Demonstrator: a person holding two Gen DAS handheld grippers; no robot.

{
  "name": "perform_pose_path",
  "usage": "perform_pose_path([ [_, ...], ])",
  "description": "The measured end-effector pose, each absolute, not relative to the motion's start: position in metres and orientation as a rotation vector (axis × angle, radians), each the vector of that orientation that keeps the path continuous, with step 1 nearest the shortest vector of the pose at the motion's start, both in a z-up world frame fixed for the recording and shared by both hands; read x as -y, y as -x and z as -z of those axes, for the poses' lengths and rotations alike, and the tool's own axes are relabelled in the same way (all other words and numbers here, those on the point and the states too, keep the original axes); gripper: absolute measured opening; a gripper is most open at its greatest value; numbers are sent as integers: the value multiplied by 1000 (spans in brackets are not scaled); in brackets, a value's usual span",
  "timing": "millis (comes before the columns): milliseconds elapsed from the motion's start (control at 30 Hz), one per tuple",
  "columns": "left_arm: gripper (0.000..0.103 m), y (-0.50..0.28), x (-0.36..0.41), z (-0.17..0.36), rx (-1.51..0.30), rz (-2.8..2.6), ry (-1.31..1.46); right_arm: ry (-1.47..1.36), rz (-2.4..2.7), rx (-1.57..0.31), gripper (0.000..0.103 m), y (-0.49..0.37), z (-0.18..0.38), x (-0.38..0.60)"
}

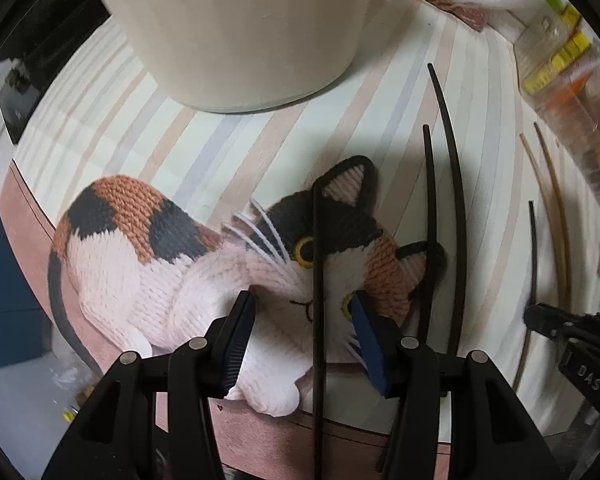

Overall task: Organize utensils
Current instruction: 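Lift both held dark chopsticks upright and carry them over the beige holder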

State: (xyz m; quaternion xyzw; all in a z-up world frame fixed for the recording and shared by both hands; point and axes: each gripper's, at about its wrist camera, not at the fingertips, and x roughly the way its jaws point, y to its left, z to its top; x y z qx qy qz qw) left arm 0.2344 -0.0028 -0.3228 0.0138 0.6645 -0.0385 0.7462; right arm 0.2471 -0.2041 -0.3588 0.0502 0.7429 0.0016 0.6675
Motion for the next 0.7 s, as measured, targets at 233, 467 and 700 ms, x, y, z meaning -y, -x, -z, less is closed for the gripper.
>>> perform_pose_path([
  [233,15,-231,21,320,-1417,104,-64,-101,17,-1665,8,-245,359,194],
  [467,3,-230,45,319,-1403,116,-98,-98,26,-1614,5,-235,356,188],
  [700,3,-221,28,290,-1353,146,-37,-135,-13,-1503,5,-215,331,191],
])
